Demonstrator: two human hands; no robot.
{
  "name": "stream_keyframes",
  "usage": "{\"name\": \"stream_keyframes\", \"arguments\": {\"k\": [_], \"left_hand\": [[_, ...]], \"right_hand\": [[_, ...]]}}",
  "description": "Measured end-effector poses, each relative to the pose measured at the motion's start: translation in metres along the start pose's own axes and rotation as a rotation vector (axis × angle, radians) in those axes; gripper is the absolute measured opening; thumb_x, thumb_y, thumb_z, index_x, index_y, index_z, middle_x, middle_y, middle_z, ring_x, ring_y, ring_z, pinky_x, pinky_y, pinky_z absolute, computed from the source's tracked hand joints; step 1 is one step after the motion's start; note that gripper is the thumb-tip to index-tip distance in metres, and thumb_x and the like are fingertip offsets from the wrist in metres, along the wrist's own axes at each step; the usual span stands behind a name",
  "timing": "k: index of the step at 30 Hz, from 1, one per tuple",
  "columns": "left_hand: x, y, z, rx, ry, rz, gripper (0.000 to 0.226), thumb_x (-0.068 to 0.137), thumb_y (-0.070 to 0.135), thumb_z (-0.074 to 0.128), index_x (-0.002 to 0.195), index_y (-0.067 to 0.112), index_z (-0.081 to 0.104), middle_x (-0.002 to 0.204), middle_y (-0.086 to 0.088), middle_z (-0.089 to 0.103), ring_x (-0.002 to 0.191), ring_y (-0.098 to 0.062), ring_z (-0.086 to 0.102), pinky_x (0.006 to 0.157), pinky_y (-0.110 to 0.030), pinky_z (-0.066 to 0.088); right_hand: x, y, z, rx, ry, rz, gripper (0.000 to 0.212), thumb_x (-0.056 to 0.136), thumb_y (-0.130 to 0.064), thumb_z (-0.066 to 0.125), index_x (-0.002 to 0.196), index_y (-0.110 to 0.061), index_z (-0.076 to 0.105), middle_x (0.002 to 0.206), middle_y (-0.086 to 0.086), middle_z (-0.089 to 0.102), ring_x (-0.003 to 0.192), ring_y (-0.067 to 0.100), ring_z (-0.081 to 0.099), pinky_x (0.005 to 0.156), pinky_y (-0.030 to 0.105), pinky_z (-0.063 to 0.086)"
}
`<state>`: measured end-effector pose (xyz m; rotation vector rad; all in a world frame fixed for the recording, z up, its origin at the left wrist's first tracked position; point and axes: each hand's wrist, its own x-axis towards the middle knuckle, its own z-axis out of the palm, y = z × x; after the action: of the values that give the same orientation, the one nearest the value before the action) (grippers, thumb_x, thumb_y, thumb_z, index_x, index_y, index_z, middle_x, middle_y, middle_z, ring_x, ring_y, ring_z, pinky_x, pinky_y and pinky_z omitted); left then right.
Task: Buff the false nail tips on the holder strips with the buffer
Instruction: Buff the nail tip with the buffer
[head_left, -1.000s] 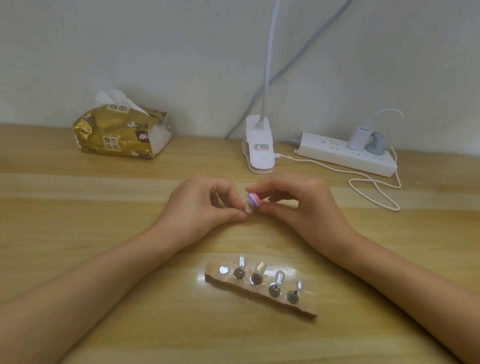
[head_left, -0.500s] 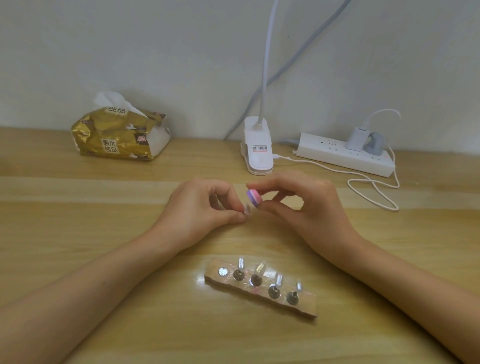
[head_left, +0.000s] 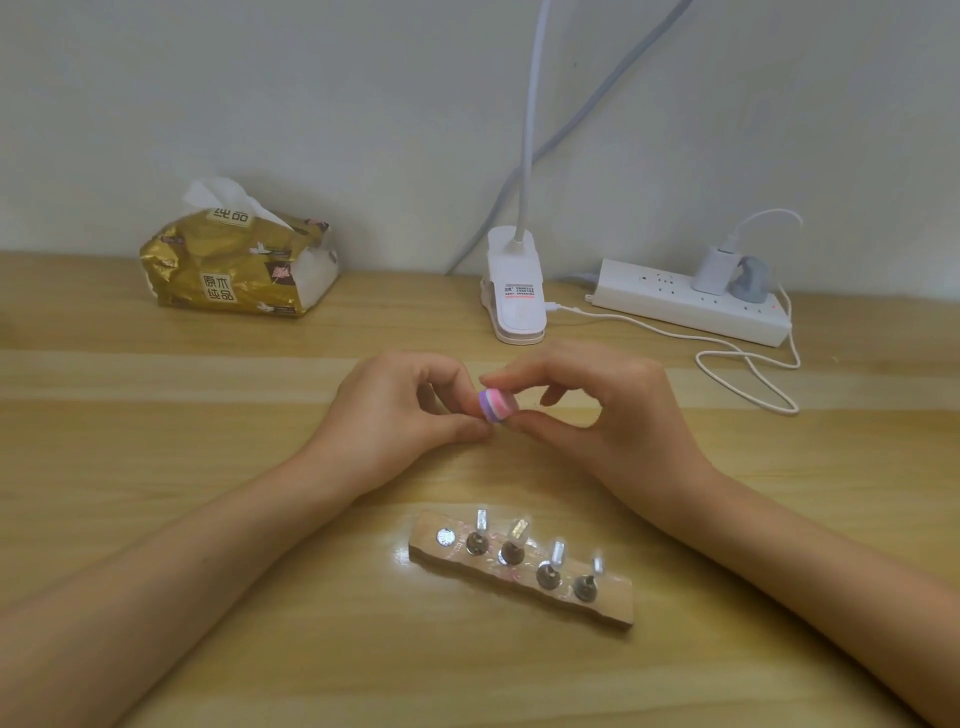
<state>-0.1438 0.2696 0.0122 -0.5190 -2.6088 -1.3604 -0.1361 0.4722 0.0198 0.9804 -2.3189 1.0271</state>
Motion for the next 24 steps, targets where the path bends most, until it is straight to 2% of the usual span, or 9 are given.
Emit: {"name": "stream_keyframes", "arguments": {"k": [4, 7, 10, 13, 16, 19, 22, 24], "left_hand": [[0.0000, 0.0002, 0.0005, 0.006, -0.005, -0.011, 0.023, 0.067, 0.023, 0.088, 0.060, 0.032, 0.067, 0.052, 0.025, 0.059, 0.050, 0.001, 0.048, 0.052, -0.013, 0.033], [0.0005, -0.0005, 0.0000, 0.012, -0.004, -0.010, 0.023, 0.067, 0.023, 0.088, 0.061, 0.032, 0.067, 0.051, 0.025, 0.058, 0.049, 0.001, 0.047, 0.050, -0.011, 0.031], [-0.0002, -0.0001, 0.0002, 0.011, -0.004, -0.012, 0.023, 0.066, 0.025, 0.087, 0.060, 0.033, 0.067, 0.052, 0.026, 0.059, 0.050, 0.001, 0.049, 0.051, -0.012, 0.033], [0.0002, -0.0005, -0.0002, 0.005, -0.007, -0.011, 0.024, 0.066, 0.025, 0.087, 0.059, 0.033, 0.066, 0.052, 0.025, 0.059, 0.050, 0.000, 0.047, 0.050, -0.013, 0.031], [0.0003, -0.0005, 0.0001, 0.003, -0.008, -0.018, 0.022, 0.066, 0.026, 0.087, 0.060, 0.032, 0.067, 0.054, 0.024, 0.060, 0.050, 0.001, 0.048, 0.052, -0.015, 0.033], [0.0001, -0.0007, 0.0001, -0.007, -0.011, -0.016, 0.022, 0.067, 0.025, 0.087, 0.061, 0.032, 0.067, 0.054, 0.023, 0.060, 0.050, 0.001, 0.047, 0.053, -0.018, 0.032], [0.0005, -0.0010, 0.0005, -0.010, -0.010, -0.026, 0.020, 0.066, 0.025, 0.087, 0.062, 0.030, 0.068, 0.054, 0.024, 0.060, 0.051, 0.000, 0.047, 0.056, -0.022, 0.034], [0.0003, -0.0007, 0.0004, -0.009, -0.015, -0.017, 0.020, 0.066, 0.025, 0.087, 0.062, 0.030, 0.067, 0.053, 0.023, 0.060, 0.050, 0.000, 0.047, 0.055, -0.021, 0.034]], "right_hand": [[-0.0006, 0.0015, -0.0028, 0.052, -0.040, 0.103, 0.010, 0.086, -0.009, 0.078, 0.096, -0.008, 0.077, 0.093, -0.005, 0.076, 0.086, 0.001, 0.070, 0.073, 0.032, 0.055], [-0.0005, 0.0000, -0.0018, 0.030, -0.027, 0.054, 0.010, 0.086, -0.008, 0.079, 0.096, -0.008, 0.077, 0.092, -0.005, 0.076, 0.084, 0.001, 0.069, 0.072, 0.027, 0.055], [0.0000, -0.0006, -0.0032, 0.068, -0.037, 0.106, 0.009, 0.086, -0.009, 0.079, 0.095, -0.008, 0.077, 0.091, -0.005, 0.076, 0.084, 0.001, 0.069, 0.073, 0.031, 0.055], [0.0000, -0.0020, -0.0022, 0.012, -0.008, 0.026, 0.009, 0.085, -0.009, 0.080, 0.094, -0.008, 0.077, 0.090, -0.005, 0.075, 0.083, 0.002, 0.068, 0.072, 0.026, 0.054], [-0.0008, -0.0014, -0.0029, 0.046, -0.047, 0.078, 0.008, 0.086, -0.008, 0.079, 0.093, -0.008, 0.076, 0.089, -0.006, 0.075, 0.083, 0.001, 0.068, 0.073, 0.032, 0.054], [-0.0013, -0.0012, -0.0023, 0.008, -0.022, 0.021, 0.009, 0.085, -0.008, 0.080, 0.093, -0.007, 0.076, 0.089, -0.005, 0.075, 0.082, 0.000, 0.067, 0.072, 0.028, 0.054], [-0.0018, -0.0010, -0.0030, 0.044, -0.042, 0.068, 0.008, 0.085, -0.008, 0.080, 0.092, -0.008, 0.076, 0.089, -0.006, 0.075, 0.082, 0.000, 0.068, 0.072, 0.032, 0.054], [-0.0023, -0.0015, -0.0026, 0.014, -0.012, 0.022, 0.008, 0.085, -0.008, 0.080, 0.092, -0.008, 0.076, 0.088, -0.006, 0.075, 0.081, 0.002, 0.067, 0.071, 0.030, 0.054]]}}
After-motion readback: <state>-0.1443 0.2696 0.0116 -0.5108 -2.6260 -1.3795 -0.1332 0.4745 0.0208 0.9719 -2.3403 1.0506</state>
